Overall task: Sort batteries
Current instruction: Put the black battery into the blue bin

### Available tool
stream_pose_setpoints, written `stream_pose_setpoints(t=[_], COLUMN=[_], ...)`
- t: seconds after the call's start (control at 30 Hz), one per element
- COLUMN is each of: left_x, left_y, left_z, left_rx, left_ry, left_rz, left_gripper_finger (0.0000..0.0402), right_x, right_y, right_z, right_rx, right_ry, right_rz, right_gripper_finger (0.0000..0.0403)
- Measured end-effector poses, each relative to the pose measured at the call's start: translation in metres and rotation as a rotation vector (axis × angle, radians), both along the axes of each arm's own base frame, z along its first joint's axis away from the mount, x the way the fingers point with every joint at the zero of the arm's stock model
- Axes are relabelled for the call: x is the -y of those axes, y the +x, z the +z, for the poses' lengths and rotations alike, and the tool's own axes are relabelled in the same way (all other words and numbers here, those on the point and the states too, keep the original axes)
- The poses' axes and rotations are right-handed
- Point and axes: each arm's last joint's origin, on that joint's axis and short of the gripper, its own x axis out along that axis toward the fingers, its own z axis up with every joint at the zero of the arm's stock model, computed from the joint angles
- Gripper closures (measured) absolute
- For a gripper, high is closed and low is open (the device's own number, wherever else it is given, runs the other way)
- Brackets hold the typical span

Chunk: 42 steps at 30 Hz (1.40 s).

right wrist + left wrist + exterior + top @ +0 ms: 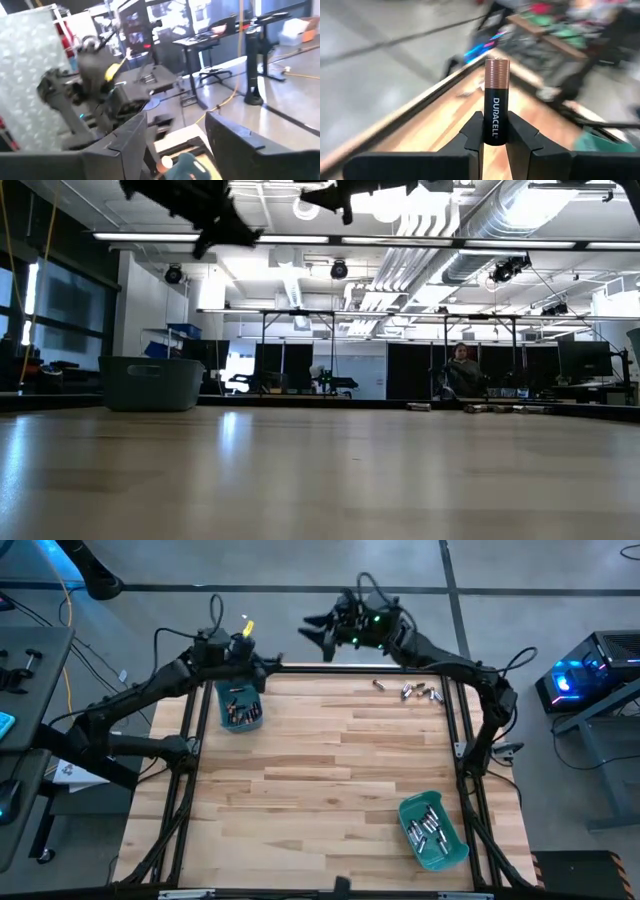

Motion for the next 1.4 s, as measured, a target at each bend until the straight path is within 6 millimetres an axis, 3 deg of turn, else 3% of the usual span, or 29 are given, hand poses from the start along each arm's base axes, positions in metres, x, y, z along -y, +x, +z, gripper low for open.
stream_pose_setpoints(t=[0.2,0.3,0.5,0.67,0.9,1.1,1.4], left_x=[0.009,0.016,0.027,0.013,-0.014,-0.037,-0.055], left_y=[-0.038,-0.056,-0.066,-0.060,-0.059,-0.056,-0.059], left_z=[-0.034,-0.065,-0.119,-0.137,-0.169,-0.177,-0.187], left_rx=[-0.317,-0.476,-0.596,-0.633,-0.774,-0.812,-0.799], left_ry=[-0.336,-0.560,-0.845,-0.916,-0.993,-0.998,-1.020], left_rz=[0.364,0.494,0.634,0.712,0.773,0.815,0.775], left_gripper_finger=[0.0362,0.0362,0.0362,0.0362,0.0362,0.0359,0.0311], right_x=[0.019,0.025,0.024,0.013,0.001,-0.001,0.004], right_y=[-0.027,-0.039,-0.060,-0.078,-0.097,-0.108,-0.110], right_z=[0.012,0.014,0.007,0.006,0.014,0.015,0.015], right_rx=[-0.018,-0.054,-0.238,-0.384,-0.460,-0.510,-0.501], right_ry=[-0.030,-0.020,0.020,-0.033,-0.118,-0.147,-0.125], right_rz=[-0.051,-0.074,-0.045,-0.001,0.021,0.027,0.005], right_gripper_finger=[0.0203,0.0202,0.0202,0.0202,0.0202,0.0202,0.0202])
